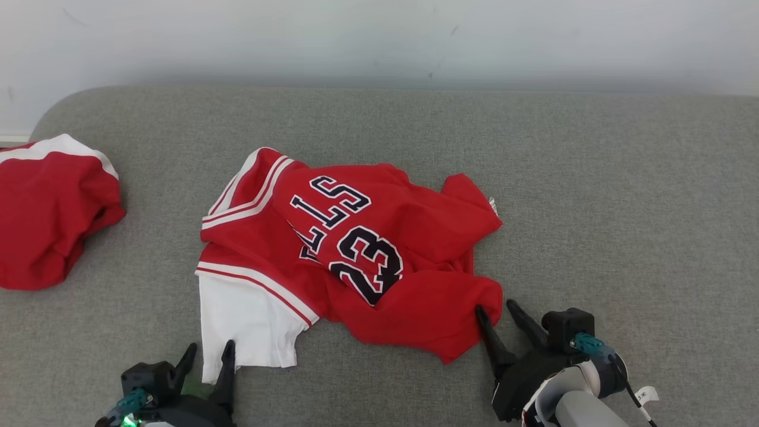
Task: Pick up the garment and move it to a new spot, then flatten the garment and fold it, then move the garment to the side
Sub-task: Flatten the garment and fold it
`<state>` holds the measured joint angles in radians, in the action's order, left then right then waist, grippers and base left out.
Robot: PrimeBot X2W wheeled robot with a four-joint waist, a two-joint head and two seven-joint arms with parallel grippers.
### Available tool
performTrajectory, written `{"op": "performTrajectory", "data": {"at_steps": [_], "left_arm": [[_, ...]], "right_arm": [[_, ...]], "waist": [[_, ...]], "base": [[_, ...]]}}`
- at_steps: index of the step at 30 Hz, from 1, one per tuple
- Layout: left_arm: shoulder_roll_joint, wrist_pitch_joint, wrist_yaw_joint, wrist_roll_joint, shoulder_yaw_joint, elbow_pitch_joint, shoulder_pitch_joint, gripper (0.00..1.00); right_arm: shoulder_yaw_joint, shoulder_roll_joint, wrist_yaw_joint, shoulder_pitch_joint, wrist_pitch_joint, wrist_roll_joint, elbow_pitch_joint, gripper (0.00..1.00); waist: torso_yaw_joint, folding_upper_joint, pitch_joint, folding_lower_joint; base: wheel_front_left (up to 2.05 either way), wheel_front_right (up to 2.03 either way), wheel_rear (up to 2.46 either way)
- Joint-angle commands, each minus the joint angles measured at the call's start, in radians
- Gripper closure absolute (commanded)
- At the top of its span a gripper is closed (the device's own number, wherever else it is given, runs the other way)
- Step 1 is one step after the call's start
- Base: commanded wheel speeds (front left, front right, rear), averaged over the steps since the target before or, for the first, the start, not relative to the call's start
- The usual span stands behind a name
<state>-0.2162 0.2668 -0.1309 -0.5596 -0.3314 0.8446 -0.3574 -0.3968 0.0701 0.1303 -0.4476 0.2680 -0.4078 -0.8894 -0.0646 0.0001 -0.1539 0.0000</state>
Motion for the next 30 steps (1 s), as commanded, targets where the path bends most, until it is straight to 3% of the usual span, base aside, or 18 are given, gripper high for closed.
{"op": "performTrajectory", "data": {"at_steps": [1, 7, 18, 24, 30], "left_arm": [[0.008, -0.005, 0.000, -0.022, -0.021, 0.015, -0.005, 1.00], [-0.009, -0.003, 0.001, -0.072, -0.022, -0.023, 0.017, 1.00], [-0.043, -0.001, 0.001, -0.087, 0.114, -0.373, 0.066, 1.00], [-0.091, -0.028, 0.001, -0.136, 0.093, -0.512, -0.086, 1.00], [-0.148, -0.146, 0.001, -0.189, 0.067, -0.553, -0.398, 1.00]], "right_arm": [[-0.011, -0.005, 0.001, 0.005, -0.006, -0.013, -0.007, 1.00], [-0.022, 0.009, 0.001, 0.029, -0.003, -0.038, 0.044, 1.00], [0.005, 0.100, 0.001, 0.124, -0.003, -0.129, 0.352, 1.00], [0.006, 0.156, 0.001, 0.031, -0.010, -0.191, 0.466, 1.00], [0.020, 0.216, 0.001, -0.188, -0.065, -0.221, 0.483, 1.00]], "waist": [[0.003, -0.0001, 0.000, 0.0000], [0.006, -0.0001, 0.015, 0.0000], [0.022, -0.0001, 0.048, 0.0000], [0.058, -0.0001, 0.032, 0.0000], [0.103, -0.0001, -0.064, 0.0000]], "base": [[0.00, 0.00, 0.00], [0.00, 0.00, 0.00], [0.00, 0.00, 0.00], [0.00, 0.00, 0.00], [0.00, 0.00, 0.00]]}}
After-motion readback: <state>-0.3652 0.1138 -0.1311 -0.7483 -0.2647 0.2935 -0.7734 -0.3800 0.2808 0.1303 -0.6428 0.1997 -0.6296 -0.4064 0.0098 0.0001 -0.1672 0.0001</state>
